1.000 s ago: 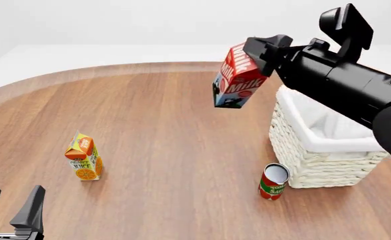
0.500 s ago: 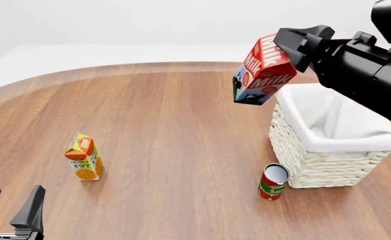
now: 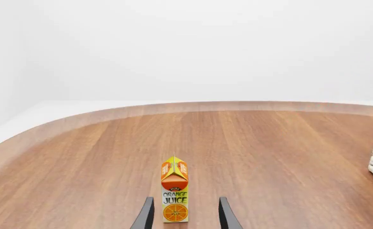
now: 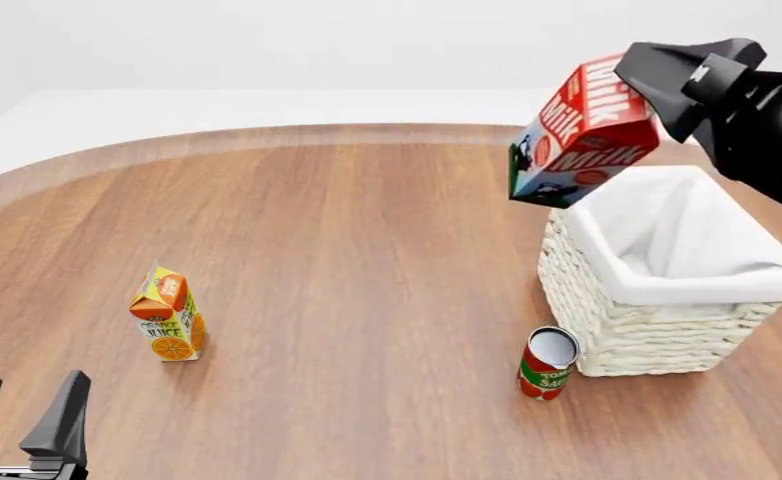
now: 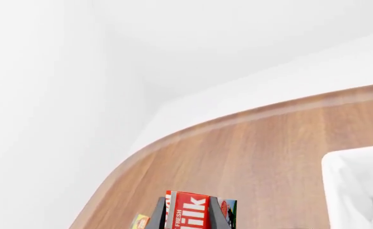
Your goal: Pick the milk and place it in the basket.
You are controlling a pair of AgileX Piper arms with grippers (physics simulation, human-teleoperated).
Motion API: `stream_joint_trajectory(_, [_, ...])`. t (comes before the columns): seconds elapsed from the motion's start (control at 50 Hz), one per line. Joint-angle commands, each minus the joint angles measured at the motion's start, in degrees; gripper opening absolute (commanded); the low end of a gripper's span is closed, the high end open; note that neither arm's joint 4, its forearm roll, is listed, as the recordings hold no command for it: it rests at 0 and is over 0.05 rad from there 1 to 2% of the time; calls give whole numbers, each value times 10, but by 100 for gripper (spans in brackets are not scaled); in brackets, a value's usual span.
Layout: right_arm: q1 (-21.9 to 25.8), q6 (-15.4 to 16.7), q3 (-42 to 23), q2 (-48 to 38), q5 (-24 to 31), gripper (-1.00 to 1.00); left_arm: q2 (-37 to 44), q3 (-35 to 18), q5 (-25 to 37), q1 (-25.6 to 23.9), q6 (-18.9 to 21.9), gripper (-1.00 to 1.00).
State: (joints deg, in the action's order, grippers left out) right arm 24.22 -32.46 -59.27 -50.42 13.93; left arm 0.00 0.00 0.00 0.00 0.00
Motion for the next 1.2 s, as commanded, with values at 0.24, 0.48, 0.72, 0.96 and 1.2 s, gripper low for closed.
stream_joint_trajectory(0.24, [-39, -9, -9, 56, 30, -100, 0, 0, 0, 0, 0, 100])
stream_joint_trajectory(0.48, [-63, -14, -14, 87, 56, -100, 0, 0, 0, 0, 0, 100])
stream_joint_trajectory(0.72, [-87, -17, -19, 110, 75, -100, 0, 0, 0, 0, 0, 100])
stream_joint_trajectory(0.96, [-119, -21, -16, 124, 85, -100, 0, 0, 0, 0, 0, 100])
stream_joint_trajectory(1.2, [-159, -23, -8, 129, 86, -100, 0, 0, 0, 0, 0, 100])
